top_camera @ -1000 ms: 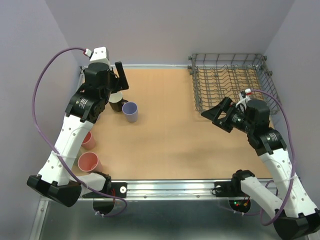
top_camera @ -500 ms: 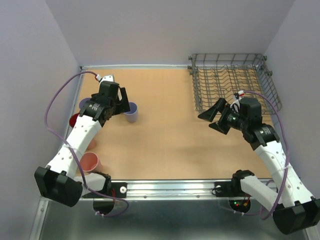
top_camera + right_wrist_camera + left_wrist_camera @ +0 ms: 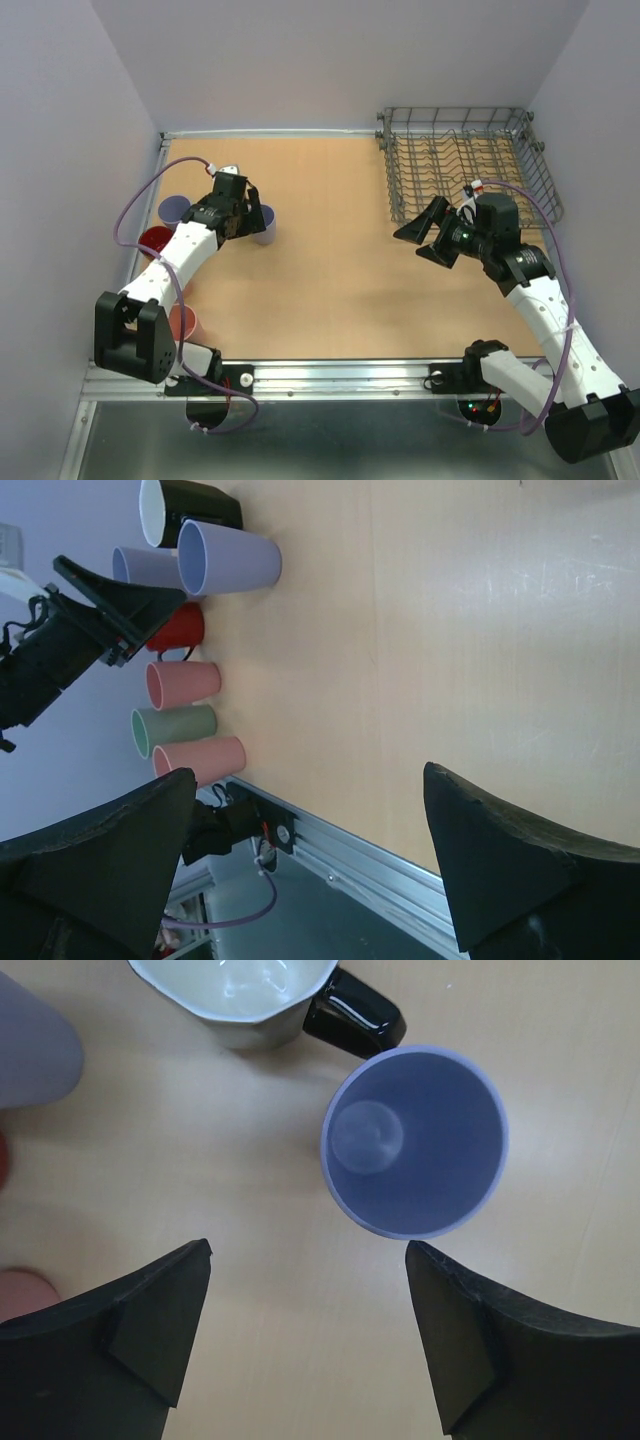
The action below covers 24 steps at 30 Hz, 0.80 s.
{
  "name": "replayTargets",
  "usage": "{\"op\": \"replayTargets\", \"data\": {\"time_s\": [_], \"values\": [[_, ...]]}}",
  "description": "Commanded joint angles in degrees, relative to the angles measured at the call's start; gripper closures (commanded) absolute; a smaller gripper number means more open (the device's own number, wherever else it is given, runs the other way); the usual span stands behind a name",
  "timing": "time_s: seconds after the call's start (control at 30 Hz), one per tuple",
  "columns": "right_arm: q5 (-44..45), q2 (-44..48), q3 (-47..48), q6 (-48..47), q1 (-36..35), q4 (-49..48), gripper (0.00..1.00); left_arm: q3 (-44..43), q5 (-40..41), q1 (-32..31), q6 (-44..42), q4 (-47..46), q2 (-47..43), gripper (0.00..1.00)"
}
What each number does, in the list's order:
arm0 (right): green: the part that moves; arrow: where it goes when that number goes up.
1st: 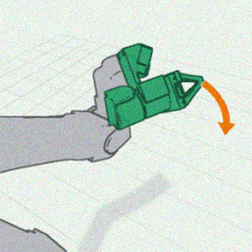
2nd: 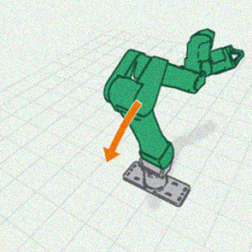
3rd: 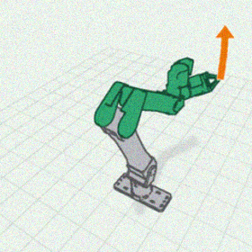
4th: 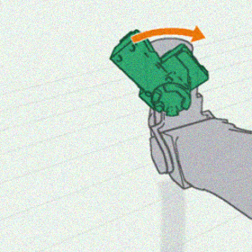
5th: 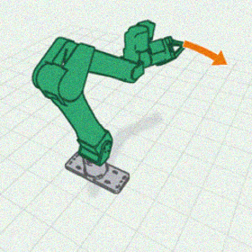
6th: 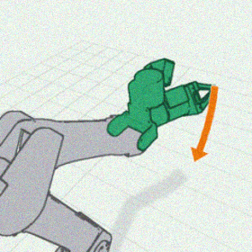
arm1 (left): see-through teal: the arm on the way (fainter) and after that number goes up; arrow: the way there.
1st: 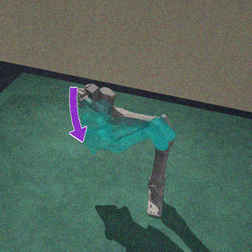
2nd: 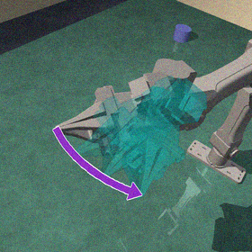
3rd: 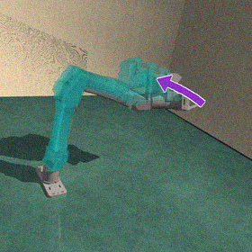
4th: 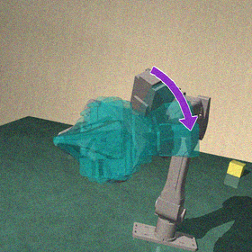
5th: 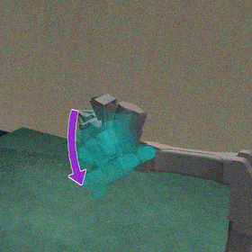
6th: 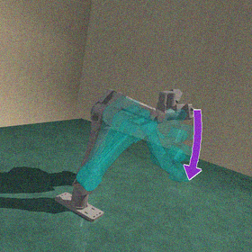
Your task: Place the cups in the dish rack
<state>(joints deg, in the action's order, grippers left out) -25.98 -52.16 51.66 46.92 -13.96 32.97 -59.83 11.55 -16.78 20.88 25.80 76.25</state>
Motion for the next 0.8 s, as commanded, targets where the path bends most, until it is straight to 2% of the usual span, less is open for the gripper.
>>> {"op": "replayTargets", "data": {"time_s": [0.0, 0.17, 0.37, 0.5, 0.77], "values": [[-0.57, 0.04, 2.57, -1.91, -0.37, -1.77, 0.00, 1.12, -0.04, 1.48, -1.02, -4.80, 1.26, 0.14], [0.05, -0.66, 2.92, -1.65, -0.46, -1.68, 0.00, 1.56, 0.75, 1.83, -2.34, -5.85, 4.17, 0.25], [0.57, -1.36, 3.18, -1.74, -0.46, -1.77, 0.00, 2.53, 0.06, 2.18, -3.65, -8.31, 5.75, 0.27], [0.75, -1.63, 3.54, -1.74, -0.46, -1.68, 0.00, 0.42, -0.65, 2.19, -3.57, -6.74, 5.32, 0.27], [1.02, -1.19, 3.71, -2.09, -0.37, -1.51, 0.00, -1.16, -3.20, 2.19, -4.54, -6.90, 0.74, 0.27]]}}
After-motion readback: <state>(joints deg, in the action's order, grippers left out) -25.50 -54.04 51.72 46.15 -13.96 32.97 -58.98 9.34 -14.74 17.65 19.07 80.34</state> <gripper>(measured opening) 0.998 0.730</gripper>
